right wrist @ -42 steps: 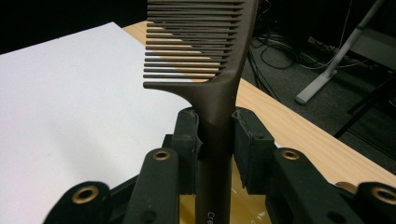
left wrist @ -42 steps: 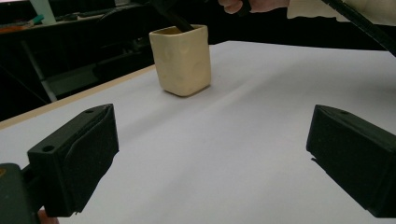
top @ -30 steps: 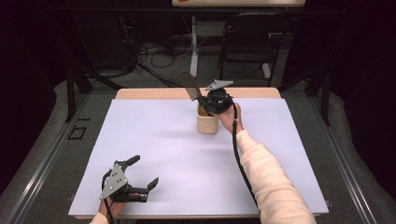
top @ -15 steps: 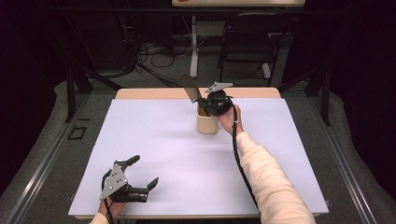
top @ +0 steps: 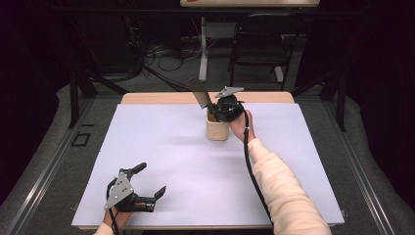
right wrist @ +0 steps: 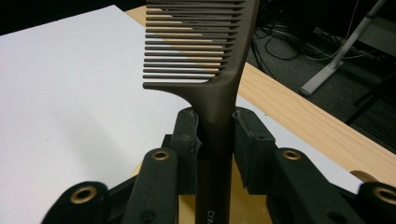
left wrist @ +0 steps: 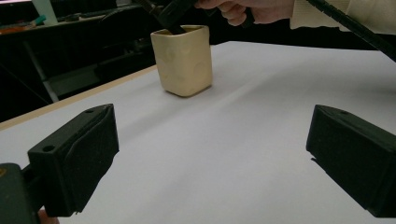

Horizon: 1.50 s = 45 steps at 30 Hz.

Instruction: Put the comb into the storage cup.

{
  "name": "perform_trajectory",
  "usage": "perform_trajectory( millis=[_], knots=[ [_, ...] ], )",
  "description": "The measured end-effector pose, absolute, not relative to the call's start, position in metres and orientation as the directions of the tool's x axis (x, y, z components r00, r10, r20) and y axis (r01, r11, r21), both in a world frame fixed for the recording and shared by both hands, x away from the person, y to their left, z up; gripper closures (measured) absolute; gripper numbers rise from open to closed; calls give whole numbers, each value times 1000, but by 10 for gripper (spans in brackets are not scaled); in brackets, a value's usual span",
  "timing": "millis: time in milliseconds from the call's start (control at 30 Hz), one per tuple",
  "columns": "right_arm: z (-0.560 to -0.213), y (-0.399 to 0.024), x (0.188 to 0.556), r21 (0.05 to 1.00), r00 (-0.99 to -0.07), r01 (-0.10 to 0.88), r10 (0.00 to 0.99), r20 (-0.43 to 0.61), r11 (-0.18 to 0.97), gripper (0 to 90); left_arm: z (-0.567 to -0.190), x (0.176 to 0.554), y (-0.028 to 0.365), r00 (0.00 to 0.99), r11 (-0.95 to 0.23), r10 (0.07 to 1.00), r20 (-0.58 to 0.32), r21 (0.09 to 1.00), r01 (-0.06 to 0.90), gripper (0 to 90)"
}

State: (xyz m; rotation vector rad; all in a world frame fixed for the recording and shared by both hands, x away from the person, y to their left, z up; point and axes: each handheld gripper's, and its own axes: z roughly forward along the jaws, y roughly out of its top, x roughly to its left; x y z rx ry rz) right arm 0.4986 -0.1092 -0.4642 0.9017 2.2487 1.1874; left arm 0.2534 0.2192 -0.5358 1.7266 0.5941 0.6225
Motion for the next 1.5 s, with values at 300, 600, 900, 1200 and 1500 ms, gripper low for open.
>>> perform_trajectory(
  millis=[300, 600, 900, 1200, 1500],
  knots=[
    [-466, -109, 497, 834, -690, 344, 718, -87, 432, 697, -536, 253, 219, 731, -222, 675, 101, 972, 70, 26],
    [-457, -119, 483, 814, -657, 408, 752, -53, 414, 220, -536, 253, 219, 731, -229, 674, 107, 971, 69, 26],
    [-448, -129, 467, 798, -689, 418, 724, -32, 434, 43, -536, 253, 218, 732, -228, 673, 107, 971, 68, 26],
    [-443, -131, 453, 784, -730, 408, 683, -27, 467, 0, -536, 254, 218, 732, -224, 673, 103, 972, 70, 26],
    [-438, -139, 439, 786, -751, 394, 660, -24, 477, 0, -536, 253, 218, 734, -226, 671, 105, 972, 68, 26]
  ],
)
